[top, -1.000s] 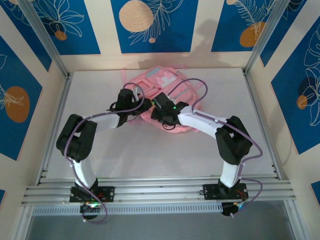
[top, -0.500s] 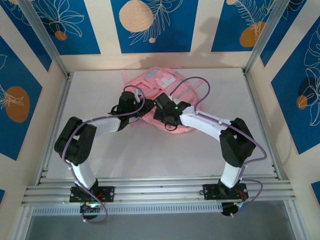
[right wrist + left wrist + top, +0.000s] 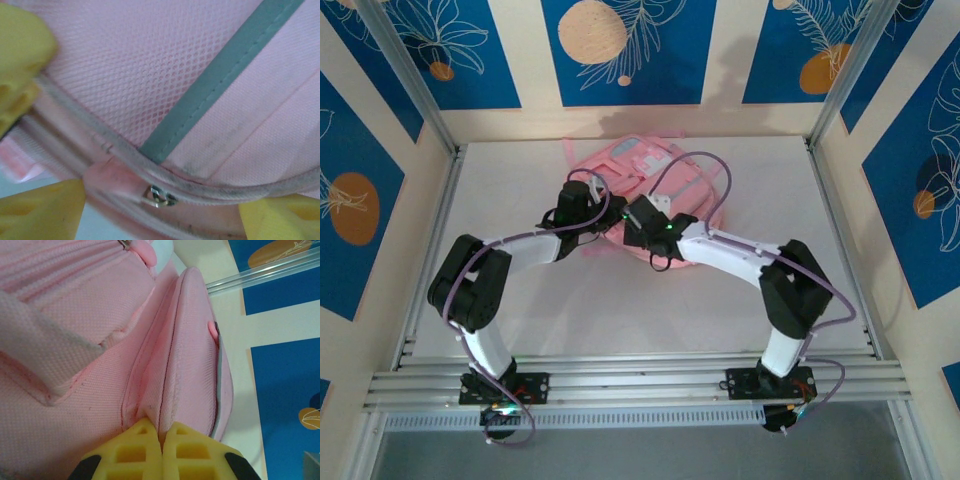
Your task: Pack the student bag
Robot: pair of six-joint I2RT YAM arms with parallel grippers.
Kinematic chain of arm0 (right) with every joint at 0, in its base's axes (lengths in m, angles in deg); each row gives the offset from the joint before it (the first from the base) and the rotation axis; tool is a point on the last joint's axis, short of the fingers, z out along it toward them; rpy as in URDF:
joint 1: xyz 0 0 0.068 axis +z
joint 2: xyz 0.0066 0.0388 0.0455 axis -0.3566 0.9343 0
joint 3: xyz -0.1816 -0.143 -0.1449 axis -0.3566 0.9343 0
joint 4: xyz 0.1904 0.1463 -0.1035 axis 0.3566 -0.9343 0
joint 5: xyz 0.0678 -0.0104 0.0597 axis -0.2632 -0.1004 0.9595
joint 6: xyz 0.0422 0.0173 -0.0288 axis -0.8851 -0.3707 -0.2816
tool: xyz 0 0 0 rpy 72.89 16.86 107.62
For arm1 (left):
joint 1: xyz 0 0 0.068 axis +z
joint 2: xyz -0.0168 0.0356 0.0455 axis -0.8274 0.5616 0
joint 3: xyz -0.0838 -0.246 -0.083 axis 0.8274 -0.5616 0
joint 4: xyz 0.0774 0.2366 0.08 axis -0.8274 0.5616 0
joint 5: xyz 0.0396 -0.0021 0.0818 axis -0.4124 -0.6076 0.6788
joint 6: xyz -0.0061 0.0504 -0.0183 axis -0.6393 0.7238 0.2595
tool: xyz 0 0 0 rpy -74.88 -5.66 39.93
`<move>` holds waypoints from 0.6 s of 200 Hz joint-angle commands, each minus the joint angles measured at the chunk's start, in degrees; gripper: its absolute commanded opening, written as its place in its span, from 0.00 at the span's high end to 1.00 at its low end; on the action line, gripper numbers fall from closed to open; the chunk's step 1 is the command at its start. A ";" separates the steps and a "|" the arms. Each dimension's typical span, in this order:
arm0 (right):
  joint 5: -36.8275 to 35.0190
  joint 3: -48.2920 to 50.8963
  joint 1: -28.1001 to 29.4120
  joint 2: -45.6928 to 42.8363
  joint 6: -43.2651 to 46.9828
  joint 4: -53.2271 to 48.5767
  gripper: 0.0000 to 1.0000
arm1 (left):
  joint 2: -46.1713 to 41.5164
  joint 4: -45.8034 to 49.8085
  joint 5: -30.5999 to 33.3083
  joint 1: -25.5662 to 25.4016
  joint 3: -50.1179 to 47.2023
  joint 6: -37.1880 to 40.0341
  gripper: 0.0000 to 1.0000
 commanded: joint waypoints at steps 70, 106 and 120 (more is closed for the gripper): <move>-6.27 -0.89 -4.42 -0.90 -13.20 -1.14 0.44 | -4.23 -5.71 -6.93 -1.03 0.04 -0.95 1.00; 3.21 3.88 -7.14 -4.27 -9.75 3.52 0.65 | -3.61 -5.28 -7.12 0.91 1.26 -0.05 1.00; 6.56 4.35 -7.65 -4.00 -7.87 4.69 0.77 | -3.73 -4.37 -7.00 1.20 2.05 0.86 1.00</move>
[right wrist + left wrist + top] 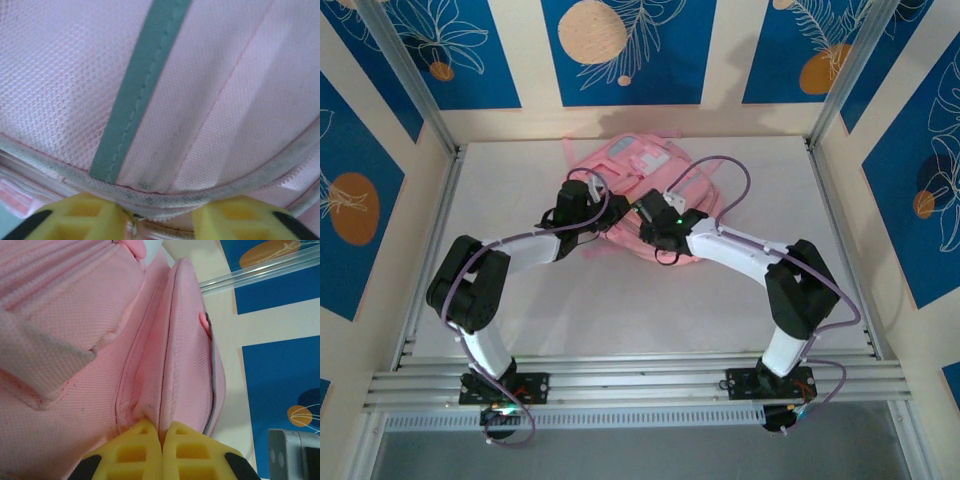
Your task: Pack the student bag
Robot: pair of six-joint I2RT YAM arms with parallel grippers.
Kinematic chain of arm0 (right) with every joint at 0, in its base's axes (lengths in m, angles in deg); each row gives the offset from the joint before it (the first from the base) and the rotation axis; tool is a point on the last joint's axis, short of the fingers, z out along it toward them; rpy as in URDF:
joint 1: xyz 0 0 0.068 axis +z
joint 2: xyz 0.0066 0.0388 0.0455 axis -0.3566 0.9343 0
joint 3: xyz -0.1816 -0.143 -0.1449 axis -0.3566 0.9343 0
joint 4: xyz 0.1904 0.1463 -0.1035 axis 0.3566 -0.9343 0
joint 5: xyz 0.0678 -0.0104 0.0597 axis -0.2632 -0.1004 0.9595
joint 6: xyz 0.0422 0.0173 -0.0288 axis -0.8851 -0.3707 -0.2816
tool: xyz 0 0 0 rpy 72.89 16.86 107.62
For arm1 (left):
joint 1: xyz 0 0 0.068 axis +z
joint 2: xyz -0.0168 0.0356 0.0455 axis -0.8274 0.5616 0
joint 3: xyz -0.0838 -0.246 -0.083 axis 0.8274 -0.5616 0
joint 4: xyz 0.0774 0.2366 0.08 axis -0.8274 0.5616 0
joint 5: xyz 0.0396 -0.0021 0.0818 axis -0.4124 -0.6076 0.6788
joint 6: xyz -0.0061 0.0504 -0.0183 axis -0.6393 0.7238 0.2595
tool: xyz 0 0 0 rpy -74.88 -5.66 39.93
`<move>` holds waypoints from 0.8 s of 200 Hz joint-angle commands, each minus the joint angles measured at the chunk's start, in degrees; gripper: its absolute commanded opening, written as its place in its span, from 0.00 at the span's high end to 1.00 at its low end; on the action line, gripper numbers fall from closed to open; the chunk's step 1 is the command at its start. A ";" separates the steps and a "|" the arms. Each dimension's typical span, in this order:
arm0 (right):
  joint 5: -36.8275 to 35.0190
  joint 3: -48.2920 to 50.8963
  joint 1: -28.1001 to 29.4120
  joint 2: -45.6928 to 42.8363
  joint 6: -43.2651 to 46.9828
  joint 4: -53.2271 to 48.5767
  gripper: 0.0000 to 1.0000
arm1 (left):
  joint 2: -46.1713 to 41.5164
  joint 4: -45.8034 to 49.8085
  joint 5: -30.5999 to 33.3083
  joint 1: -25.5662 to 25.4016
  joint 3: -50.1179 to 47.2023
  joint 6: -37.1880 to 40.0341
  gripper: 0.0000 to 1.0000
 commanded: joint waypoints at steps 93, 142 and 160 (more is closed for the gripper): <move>14.48 -3.67 -6.96 1.38 20.20 -10.76 1.00 | -0.62 -1.40 -5.07 3.82 2.92 5.69 1.00; 17.37 -0.67 -10.86 -1.86 31.82 -18.66 1.00 | -0.02 1.77 -5.95 6.14 3.35 9.34 1.00; 15.43 -0.67 -12.98 -2.43 34.87 -19.32 1.00 | -0.12 3.47 -6.39 6.28 3.86 10.59 1.00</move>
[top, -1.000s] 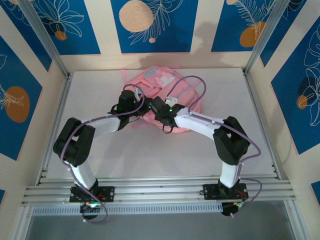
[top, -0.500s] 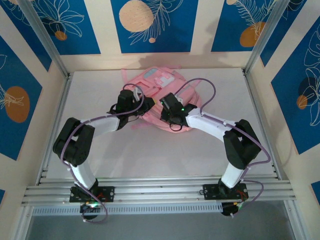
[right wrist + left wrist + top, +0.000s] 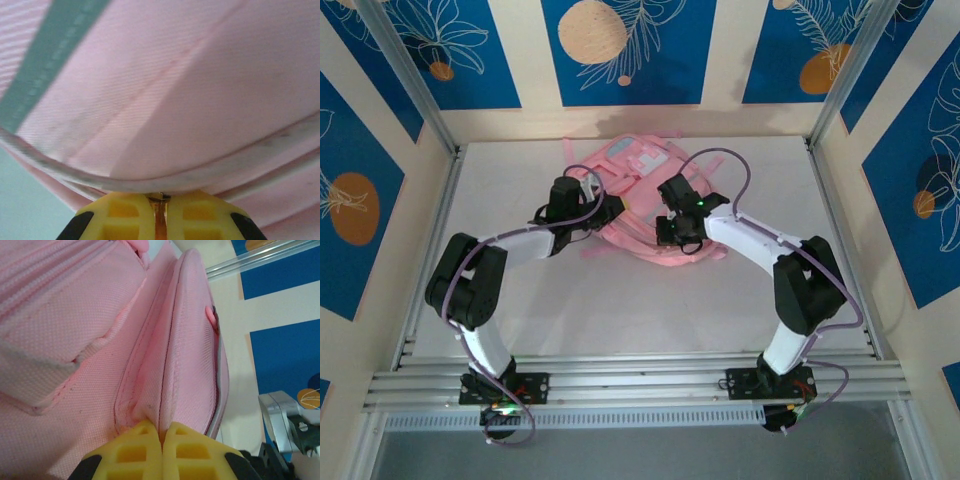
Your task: Pack the student bag
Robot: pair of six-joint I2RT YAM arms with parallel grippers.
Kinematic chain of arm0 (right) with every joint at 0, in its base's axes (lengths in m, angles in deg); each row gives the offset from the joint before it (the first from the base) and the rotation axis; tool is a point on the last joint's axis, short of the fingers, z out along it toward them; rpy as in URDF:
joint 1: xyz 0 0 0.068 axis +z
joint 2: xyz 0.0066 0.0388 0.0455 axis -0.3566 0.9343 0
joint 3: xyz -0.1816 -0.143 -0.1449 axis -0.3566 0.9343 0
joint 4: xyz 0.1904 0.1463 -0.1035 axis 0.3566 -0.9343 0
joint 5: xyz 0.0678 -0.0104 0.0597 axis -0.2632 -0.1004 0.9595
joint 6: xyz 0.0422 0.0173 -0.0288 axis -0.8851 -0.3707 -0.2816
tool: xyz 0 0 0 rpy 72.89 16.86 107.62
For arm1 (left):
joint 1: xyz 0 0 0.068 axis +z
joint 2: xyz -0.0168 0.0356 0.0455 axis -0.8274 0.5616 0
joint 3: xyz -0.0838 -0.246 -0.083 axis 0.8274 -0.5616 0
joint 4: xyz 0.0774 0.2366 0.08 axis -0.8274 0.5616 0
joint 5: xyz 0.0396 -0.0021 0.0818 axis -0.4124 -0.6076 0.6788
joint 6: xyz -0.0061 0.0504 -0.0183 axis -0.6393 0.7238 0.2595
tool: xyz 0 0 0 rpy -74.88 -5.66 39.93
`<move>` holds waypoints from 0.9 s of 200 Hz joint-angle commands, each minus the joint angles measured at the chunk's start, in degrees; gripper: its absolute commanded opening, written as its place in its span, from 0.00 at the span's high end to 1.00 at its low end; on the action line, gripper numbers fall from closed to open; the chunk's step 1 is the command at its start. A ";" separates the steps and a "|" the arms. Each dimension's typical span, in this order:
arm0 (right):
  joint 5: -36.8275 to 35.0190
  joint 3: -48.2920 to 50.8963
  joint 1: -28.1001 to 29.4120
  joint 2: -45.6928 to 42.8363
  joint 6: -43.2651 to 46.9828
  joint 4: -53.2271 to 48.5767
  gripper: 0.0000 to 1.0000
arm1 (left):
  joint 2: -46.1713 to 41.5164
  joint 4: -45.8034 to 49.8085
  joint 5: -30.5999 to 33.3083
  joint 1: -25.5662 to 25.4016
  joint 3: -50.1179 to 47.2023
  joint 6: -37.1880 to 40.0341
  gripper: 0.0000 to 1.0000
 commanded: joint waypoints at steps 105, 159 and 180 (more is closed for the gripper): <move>3.91 -2.06 -7.75 -0.62 22.68 -3.80 1.00 | 1.92 6.73 -0.25 4.01 6.06 9.83 1.00; 14.88 -3.10 2.49 0.64 15.61 0.77 1.00 | 3.79 6.64 1.19 4.02 7.91 8.38 0.80; 16.94 -6.08 5.45 2.85 13.58 3.79 1.00 | 0.81 6.51 2.06 4.02 5.19 7.04 0.61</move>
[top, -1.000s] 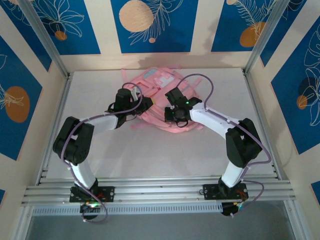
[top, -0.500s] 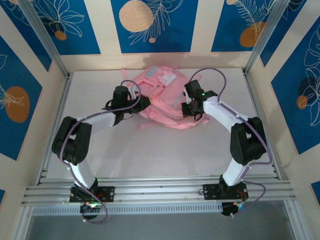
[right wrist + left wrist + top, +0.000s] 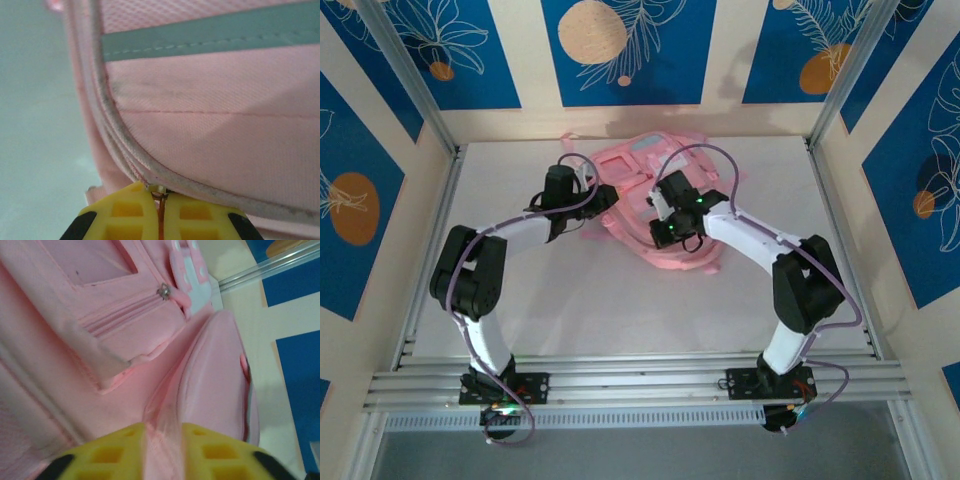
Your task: Pack the student bag
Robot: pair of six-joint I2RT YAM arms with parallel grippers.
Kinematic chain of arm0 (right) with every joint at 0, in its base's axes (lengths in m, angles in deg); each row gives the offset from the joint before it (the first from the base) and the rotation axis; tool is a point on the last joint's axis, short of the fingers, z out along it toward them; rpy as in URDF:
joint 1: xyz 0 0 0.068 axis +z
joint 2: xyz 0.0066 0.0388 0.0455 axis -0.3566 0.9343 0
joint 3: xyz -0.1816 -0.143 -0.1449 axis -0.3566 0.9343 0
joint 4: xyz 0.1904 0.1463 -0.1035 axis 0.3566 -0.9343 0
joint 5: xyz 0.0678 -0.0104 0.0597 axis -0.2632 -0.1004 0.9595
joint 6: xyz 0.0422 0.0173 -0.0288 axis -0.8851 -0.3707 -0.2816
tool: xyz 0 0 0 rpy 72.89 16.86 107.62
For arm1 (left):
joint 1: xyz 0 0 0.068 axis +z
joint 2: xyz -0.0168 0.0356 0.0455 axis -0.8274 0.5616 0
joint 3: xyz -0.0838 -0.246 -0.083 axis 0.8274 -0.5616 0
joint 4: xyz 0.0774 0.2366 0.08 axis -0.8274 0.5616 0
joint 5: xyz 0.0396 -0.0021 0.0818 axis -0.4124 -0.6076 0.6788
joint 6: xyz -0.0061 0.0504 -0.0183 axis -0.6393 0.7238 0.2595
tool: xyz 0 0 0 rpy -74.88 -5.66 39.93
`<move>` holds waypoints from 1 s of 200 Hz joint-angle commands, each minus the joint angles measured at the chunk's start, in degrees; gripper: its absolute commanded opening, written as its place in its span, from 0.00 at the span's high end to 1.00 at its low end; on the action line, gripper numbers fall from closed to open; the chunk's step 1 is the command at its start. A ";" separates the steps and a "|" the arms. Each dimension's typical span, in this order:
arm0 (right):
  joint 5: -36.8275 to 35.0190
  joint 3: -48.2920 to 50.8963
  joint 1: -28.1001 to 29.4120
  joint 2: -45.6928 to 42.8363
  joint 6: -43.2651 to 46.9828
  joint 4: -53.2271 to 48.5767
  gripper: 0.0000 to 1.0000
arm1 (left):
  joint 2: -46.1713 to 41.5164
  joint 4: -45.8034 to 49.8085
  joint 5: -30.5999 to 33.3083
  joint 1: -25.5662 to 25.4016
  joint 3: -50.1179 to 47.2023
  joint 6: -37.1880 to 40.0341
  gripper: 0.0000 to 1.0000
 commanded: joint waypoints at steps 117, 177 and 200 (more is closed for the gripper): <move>12.50 -8.09 6.98 6.78 -6.43 4.31 1.00 | -4.12 3.47 -0.19 -2.88 -7.98 -1.46 0.82; 2.44 0.94 6.31 1.83 -3.24 -5.82 1.00 | -5.83 9.01 3.33 -1.19 -6.19 6.33 1.00; -4.00 2.39 4.83 0.36 -0.58 -11.14 1.00 | -5.91 9.35 3.14 -0.44 -5.49 6.80 1.00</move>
